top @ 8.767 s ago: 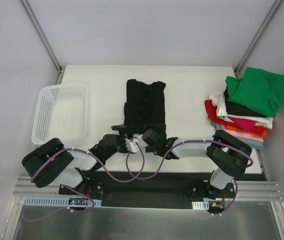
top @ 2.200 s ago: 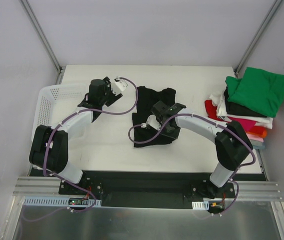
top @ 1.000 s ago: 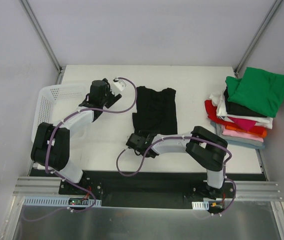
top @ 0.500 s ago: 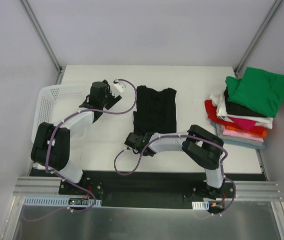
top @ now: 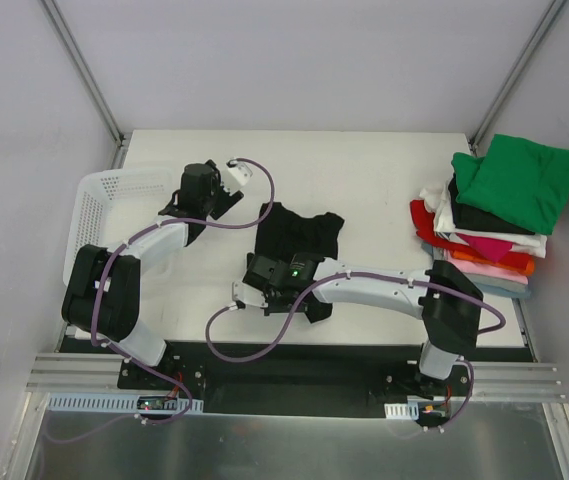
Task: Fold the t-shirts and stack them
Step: Fold the tshirt
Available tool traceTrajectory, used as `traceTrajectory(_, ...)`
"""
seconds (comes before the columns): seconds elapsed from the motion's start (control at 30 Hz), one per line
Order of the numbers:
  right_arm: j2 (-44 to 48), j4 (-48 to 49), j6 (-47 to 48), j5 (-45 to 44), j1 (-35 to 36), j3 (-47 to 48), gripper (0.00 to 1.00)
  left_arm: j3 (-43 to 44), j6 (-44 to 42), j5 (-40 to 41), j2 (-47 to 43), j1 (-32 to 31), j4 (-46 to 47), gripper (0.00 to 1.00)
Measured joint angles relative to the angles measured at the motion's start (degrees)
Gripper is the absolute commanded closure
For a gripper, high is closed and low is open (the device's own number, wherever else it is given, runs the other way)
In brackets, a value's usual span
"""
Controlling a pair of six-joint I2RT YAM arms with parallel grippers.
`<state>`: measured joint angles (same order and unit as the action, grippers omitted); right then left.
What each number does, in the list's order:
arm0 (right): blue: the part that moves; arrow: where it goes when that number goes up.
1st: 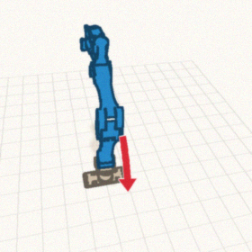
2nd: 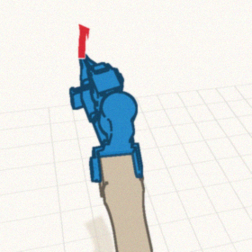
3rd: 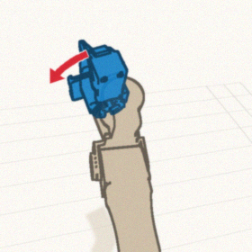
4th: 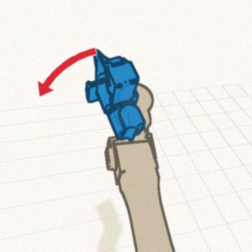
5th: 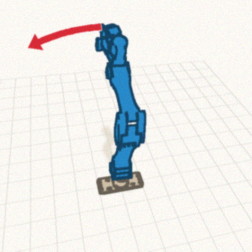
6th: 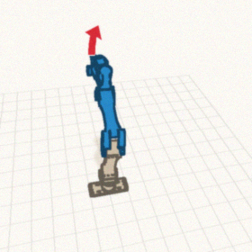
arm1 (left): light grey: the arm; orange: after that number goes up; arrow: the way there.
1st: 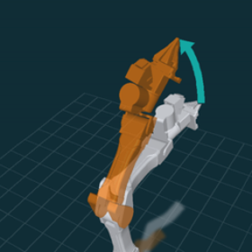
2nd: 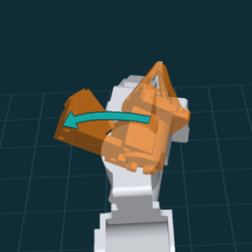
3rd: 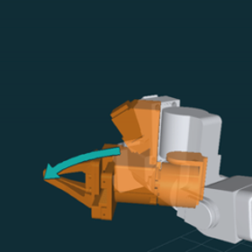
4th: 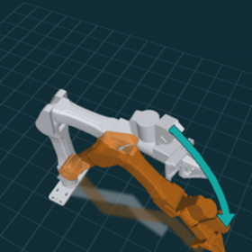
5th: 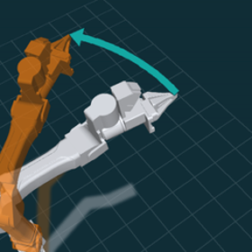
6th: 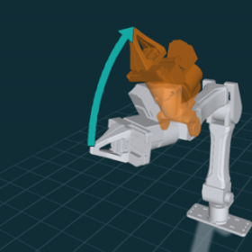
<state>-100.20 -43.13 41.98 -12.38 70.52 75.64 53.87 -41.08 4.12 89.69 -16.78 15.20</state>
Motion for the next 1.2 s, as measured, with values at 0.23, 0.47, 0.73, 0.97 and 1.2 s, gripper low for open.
traceTrajectory(0.23,0.61,-4.87,1.38,0.5,0.24,3.52,0.99,-0.15,-0.24,0.0,-0.02,0.39,0.0,0.31)
traceTrajectory(0.47,-0.61,-8.35,4.11,-4.7,-2.97,11.61,0.99,-0.2,-0.26,0.02,-0.04,0.76,0.07,0.32)
traceTrajectory(0.73,-4.15,-8.94,8.68,-8.41,-7.3,14.49,0.99,-0.66,-0.42,0.02,-0.55,0.76,0.39,0.31)
traceTrajectory(0.97,-7.96,-8.92,14.1,-10.01,-10.67,16.13,0.99,-0.7,-0.39,0.74,-0.59,1.46,0.46,0.31)
traceTrajectory(1.2,-10.16,-8.96,18.36,-11.21,-14.12,19.93,0.96,-0.7,-0.15,1.16,-0.59,1.88,0.5,0.31)
